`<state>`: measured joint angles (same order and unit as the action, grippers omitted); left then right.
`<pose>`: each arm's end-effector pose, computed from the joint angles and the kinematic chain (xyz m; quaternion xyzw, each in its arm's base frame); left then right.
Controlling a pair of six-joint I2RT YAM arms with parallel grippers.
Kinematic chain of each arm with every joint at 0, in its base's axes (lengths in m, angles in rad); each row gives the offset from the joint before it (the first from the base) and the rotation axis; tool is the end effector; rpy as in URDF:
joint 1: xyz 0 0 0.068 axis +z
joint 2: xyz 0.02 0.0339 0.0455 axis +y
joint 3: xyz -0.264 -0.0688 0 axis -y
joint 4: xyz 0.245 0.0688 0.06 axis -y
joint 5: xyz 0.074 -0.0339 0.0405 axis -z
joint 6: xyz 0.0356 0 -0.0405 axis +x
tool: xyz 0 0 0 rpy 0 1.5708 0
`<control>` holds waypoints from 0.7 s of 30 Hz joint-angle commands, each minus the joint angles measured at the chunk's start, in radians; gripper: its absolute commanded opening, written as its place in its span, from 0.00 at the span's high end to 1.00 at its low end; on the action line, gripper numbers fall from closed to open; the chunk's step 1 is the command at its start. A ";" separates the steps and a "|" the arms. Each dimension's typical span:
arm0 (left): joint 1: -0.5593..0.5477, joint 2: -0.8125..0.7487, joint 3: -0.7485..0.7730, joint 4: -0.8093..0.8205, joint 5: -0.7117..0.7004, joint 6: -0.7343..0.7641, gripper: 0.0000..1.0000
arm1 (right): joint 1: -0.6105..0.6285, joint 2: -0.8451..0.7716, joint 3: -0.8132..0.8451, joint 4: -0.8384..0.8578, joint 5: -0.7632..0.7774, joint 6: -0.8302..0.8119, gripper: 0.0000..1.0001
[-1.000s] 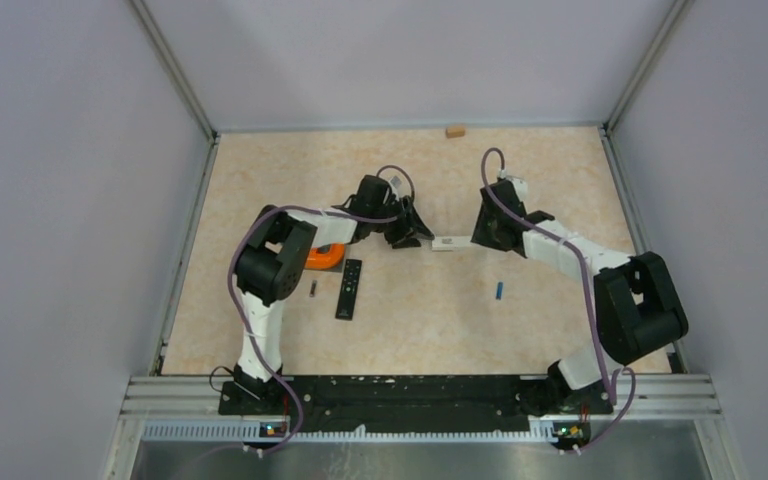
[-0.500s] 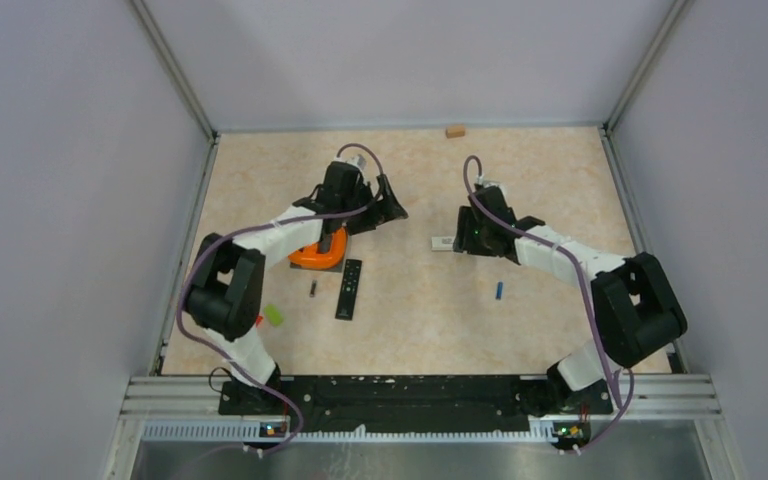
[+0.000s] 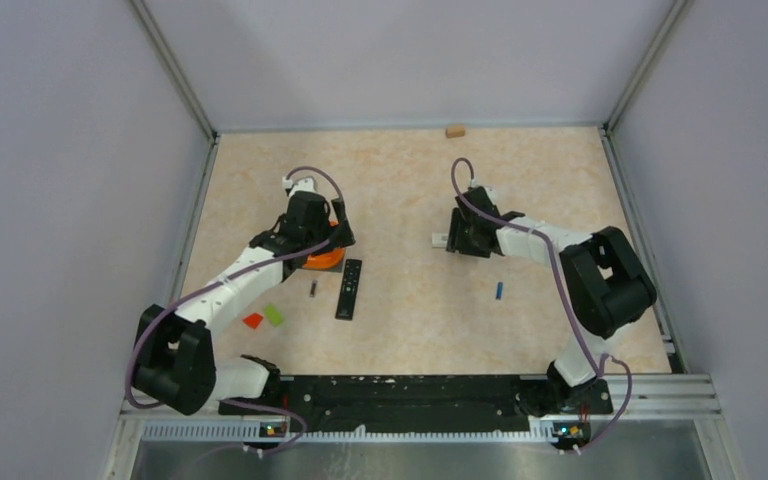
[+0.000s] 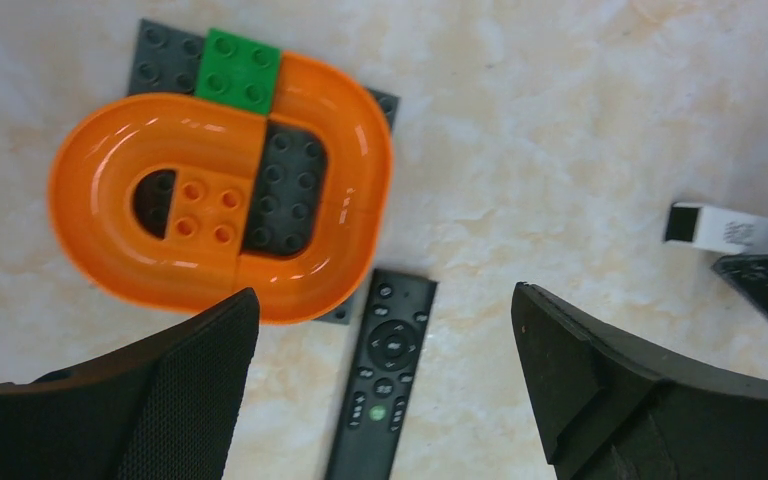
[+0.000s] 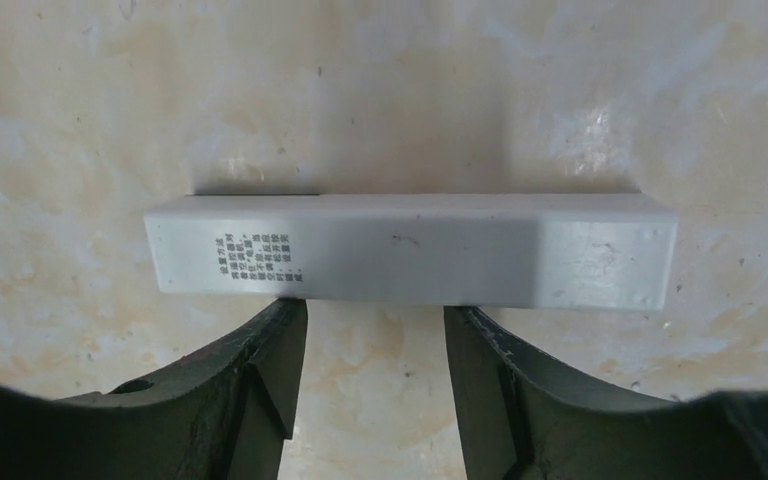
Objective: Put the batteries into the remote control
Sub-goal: Move the remote control to the center of the board.
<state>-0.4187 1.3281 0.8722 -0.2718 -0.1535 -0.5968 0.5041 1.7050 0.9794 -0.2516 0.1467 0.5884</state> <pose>0.2621 -0.1107 0.2431 -0.1122 0.9034 -0.1372 0.3905 0.2998 0.1594 0.1669 0.0616 0.9520 0.0916 0.2856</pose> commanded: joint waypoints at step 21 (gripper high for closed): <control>-0.198 0.026 -0.190 -0.065 -0.017 -0.050 0.21 | 0.002 0.024 0.026 0.105 0.007 0.129 0.47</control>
<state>-0.5728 1.2778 0.6239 -0.3309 -0.0448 -0.6300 0.5030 1.8137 1.0706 -0.1574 0.2249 0.7036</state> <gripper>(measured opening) 0.814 0.530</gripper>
